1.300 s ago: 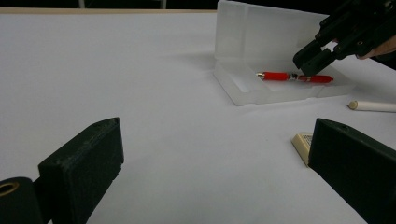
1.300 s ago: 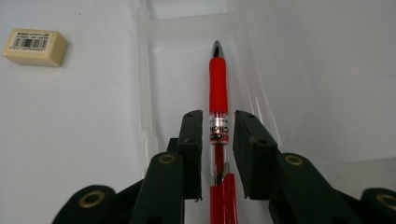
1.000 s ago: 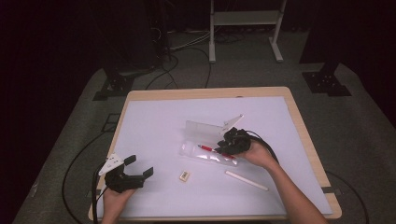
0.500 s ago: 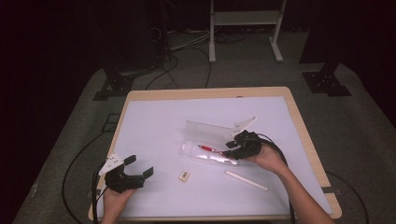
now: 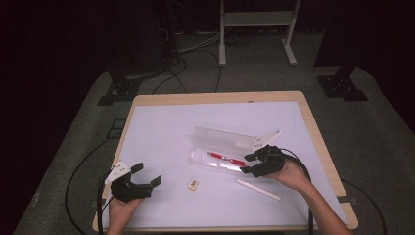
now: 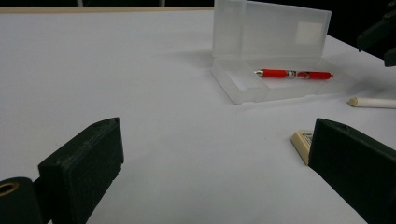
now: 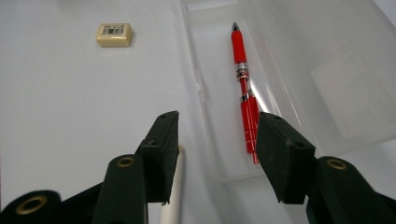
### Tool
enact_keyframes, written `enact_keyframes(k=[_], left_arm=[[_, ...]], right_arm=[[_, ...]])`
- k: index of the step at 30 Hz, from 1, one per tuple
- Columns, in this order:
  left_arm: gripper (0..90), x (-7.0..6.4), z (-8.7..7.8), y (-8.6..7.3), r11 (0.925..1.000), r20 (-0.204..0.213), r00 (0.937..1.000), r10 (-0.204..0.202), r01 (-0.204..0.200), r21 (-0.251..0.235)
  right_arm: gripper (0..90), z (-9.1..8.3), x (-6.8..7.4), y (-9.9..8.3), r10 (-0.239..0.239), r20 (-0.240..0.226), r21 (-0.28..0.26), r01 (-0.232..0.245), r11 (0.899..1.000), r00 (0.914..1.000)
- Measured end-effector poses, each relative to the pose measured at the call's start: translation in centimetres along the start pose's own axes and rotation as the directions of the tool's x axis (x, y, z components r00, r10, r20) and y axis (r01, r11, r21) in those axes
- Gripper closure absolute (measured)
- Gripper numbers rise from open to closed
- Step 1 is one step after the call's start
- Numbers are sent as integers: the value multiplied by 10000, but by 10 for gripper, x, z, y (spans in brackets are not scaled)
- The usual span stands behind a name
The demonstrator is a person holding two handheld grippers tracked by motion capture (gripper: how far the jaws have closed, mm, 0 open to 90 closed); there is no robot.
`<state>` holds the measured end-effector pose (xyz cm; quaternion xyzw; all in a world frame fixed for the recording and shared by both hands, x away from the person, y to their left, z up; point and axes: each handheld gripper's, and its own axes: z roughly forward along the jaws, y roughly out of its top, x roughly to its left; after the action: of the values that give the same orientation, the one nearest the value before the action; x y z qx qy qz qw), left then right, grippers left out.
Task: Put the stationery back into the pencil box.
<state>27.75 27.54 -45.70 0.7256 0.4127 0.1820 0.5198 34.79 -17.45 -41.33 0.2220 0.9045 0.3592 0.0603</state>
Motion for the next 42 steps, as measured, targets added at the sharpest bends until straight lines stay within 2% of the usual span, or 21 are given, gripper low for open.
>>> enact_keyframes(k=[7,20,31,42], left_arm=[[27,0,0,0,10000,-12,10000,-4,4,-2],[28,0,0,0,10000,-16,10000,42,-42,16],[28,0,1,0,10000,-14,10000,36,-36,19],[28,-1,1,0,10000,-41,10000,51,-51,13]], right_arm=[[436,-5,5,-8,112,-63,37,-112,9999,9999],[414,-7,10,-30,307,-164,51,-306,9995,9994],[415,-10,16,-42,337,-149,125,-335,9994,9993],[473,-10,24,-56,323,-92,338,-319,9989,9994]])
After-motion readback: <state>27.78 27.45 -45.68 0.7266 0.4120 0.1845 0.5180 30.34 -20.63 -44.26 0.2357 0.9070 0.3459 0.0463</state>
